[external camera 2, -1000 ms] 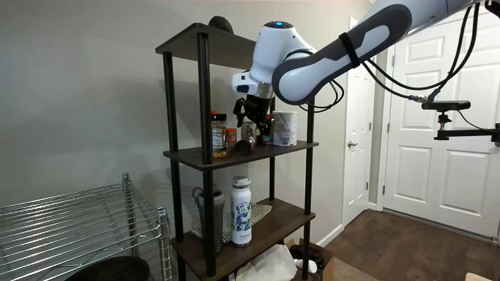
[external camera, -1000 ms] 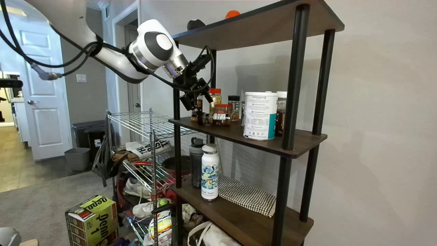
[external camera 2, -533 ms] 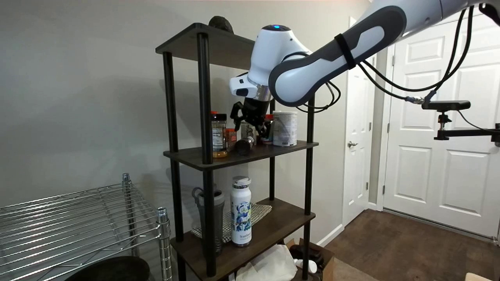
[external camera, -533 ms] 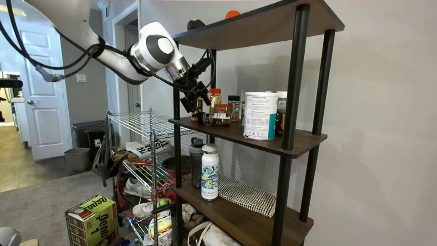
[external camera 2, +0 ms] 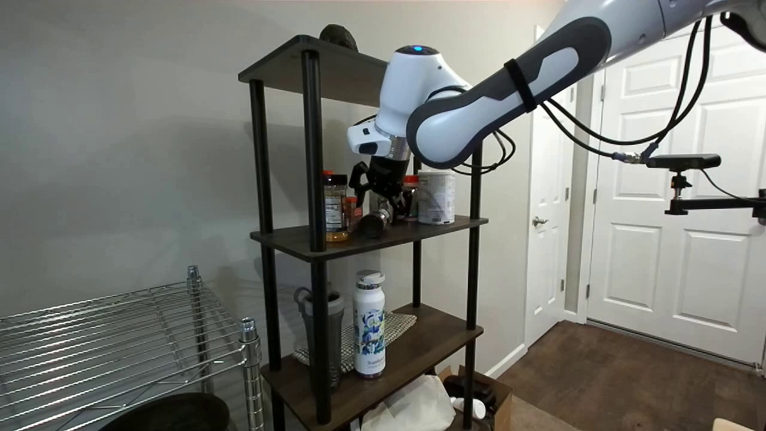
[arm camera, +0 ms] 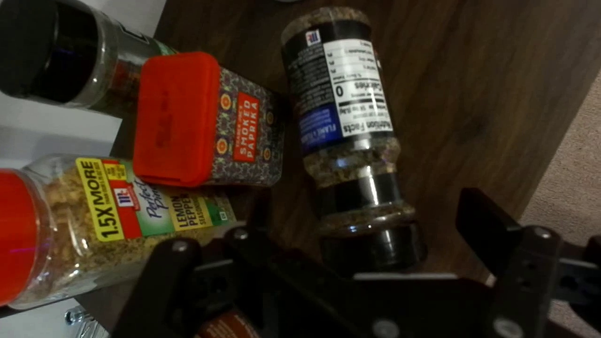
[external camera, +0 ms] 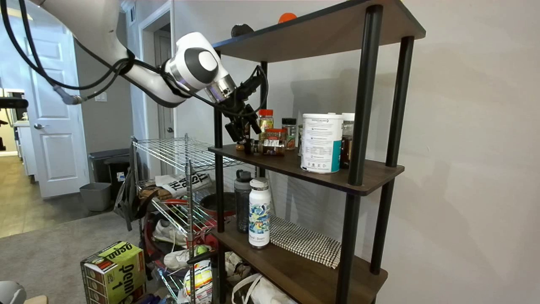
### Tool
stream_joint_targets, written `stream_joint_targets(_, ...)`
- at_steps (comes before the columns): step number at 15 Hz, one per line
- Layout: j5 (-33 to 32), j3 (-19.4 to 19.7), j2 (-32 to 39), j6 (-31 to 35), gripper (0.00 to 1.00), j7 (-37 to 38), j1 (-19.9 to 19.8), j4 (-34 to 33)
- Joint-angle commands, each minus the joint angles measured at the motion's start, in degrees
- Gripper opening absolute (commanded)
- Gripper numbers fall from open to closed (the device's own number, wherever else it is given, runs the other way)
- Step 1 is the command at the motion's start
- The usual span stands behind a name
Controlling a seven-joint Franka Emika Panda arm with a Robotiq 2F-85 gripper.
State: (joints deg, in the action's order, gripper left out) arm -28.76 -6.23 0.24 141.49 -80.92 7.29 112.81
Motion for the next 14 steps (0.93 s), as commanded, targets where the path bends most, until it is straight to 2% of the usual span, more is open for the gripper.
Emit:
stream_joint_targets(1, 1.80, -0.23, 1.23, -0.15, 1.00, -3.56, -0.22, -1.12)
stream_joint_targets(14, 1.06, -0.33, 3.55, -0.69, 1.00, -3.48, -0.30, -2.23)
